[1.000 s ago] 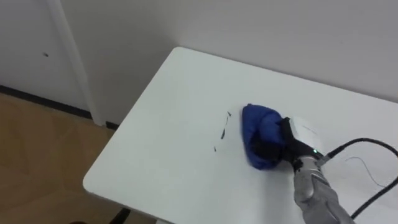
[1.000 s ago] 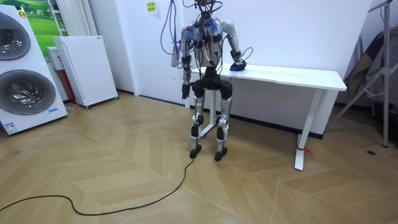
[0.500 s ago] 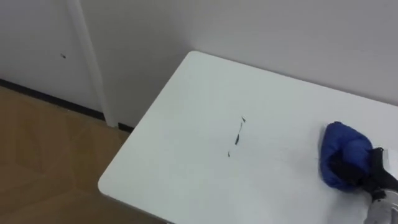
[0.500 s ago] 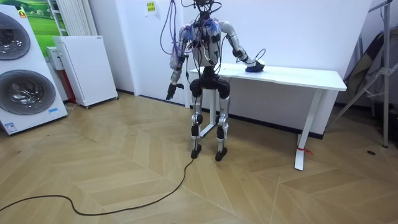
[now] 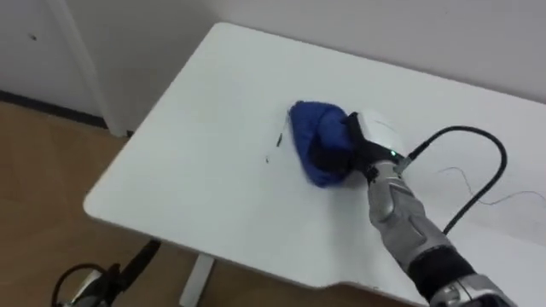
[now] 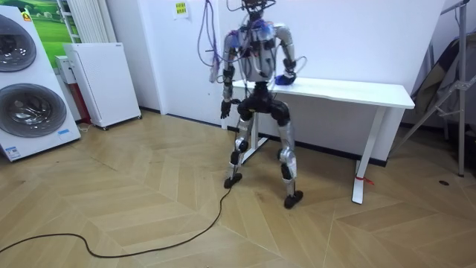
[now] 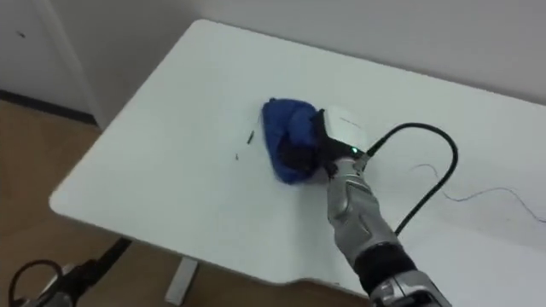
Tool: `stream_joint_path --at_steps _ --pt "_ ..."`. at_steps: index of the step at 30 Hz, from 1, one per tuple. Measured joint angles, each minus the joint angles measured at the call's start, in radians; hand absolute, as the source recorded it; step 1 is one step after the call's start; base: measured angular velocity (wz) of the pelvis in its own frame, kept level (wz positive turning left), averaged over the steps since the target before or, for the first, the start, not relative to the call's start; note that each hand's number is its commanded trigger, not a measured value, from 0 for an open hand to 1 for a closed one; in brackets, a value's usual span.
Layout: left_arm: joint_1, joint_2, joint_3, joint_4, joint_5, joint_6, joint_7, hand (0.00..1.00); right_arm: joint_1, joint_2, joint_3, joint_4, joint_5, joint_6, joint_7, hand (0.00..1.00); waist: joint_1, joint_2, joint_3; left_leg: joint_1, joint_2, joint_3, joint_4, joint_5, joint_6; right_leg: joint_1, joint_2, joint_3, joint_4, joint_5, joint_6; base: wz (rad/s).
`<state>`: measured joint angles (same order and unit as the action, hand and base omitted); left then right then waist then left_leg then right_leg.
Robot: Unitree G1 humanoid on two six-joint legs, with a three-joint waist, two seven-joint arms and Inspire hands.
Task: Wipe table
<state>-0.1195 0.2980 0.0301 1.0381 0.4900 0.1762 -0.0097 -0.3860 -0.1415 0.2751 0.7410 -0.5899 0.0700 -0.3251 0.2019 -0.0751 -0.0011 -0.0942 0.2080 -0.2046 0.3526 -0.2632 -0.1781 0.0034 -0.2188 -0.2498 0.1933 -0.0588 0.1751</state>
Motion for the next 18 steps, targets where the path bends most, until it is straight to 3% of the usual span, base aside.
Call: stream_joint_path --at_steps 2,3,5,8,11,14,16,17,18 --pt "0.039 0.002 0.02 0.007 0.024 -0.004 -0.003 0.0 0.094 -0.037 -0.073 0.003 0.014 -0.053 -0.024 1.0 -0.041 0.015 0.0048 0.011 0.049 0.079 0.005 0.062 -0.012 0.04 0.035 -0.042 0.058 -0.099 -0.016 1.02" --pt "0.055 0.003 0.034 0.007 0.025 -0.008 -0.003 0.0 0.122 -0.059 -0.087 0.001 0.017 -0.064 -0.029 1.0 -0.047 0.009 0.0016 0.026 0.052 0.105 -0.007 0.079 -0.01 0.052 0.035 -0.048 0.067 -0.115 -0.019 0.66" --pt "0.121 0.018 0.071 0.007 0.025 -0.004 -0.002 0.0 0.227 -0.157 -0.166 -0.014 0.046 -0.078 -0.055 1.0 -0.077 0.012 -0.0009 0.05 0.064 0.169 -0.05 0.134 -0.009 0.067 0.035 -0.08 0.104 -0.171 -0.037 0.48" --pt "0.149 0.031 0.063 0.006 0.018 0.026 -0.003 0.0 0.301 -0.221 -0.255 -0.01 0.085 -0.067 -0.086 1.0 -0.092 0.018 0.0 0.05 0.076 0.221 -0.051 0.146 -0.01 0.066 0.049 -0.095 0.137 -0.205 -0.055 0.3" --pt "0.136 0.013 0.051 0.004 0.004 0.026 -0.004 0.0 0.295 -0.209 -0.256 -0.016 0.082 -0.034 -0.083 1.0 -0.088 0.02 -0.0006 0.053 0.076 0.283 -0.044 0.146 -0.01 0.063 0.055 -0.097 0.142 -0.209 -0.061 0.04" --pt "0.083 -0.034 0.035 0.005 -0.007 0.025 0.002 0.0 0.238 -0.144 -0.237 -0.063 0.034 0.068 -0.07 1.0 -0.061 0.023 0.0006 0.055 0.075 0.346 -0.037 0.138 0.004 0.019 0.06 -0.056 0.164 -0.206 -0.07 -0.39" --pt "0.042 -0.062 0.023 0.015 -0.016 0.025 0.005 0.0 0.178 -0.112 -0.105 -0.147 -0.018 0.148 -0.017 1.0 -0.033 0.033 0.0012 0.063 0.072 0.357 -0.039 0.123 0.029 -0.022 0.083 0.003 0.168 -0.183 -0.087 -0.81" --pt "0.036 -0.069 0.025 0.02 -0.025 0.026 0.009 0.0 0.157 -0.106 -0.068 -0.16 -0.04 0.159 0.002 1.0 -0.022 0.038 0.0039 0.075 0.065 0.356 -0.047 0.117 0.038 -0.027 0.085 0.012 0.168 -0.176 -0.09 -0.9" --pt "0.031 -0.087 0.025 0.027 -0.034 0.028 0.021 0.0 0.115 -0.078 -0.002 -0.179 -0.081 0.172 0.033 1.0 -0.006 0.045 0.0067 0.094 0.041 0.355 -0.065 0.11 0.05 -0.034 0.089 0.04 0.162 -0.161 -0.092 -0.77"
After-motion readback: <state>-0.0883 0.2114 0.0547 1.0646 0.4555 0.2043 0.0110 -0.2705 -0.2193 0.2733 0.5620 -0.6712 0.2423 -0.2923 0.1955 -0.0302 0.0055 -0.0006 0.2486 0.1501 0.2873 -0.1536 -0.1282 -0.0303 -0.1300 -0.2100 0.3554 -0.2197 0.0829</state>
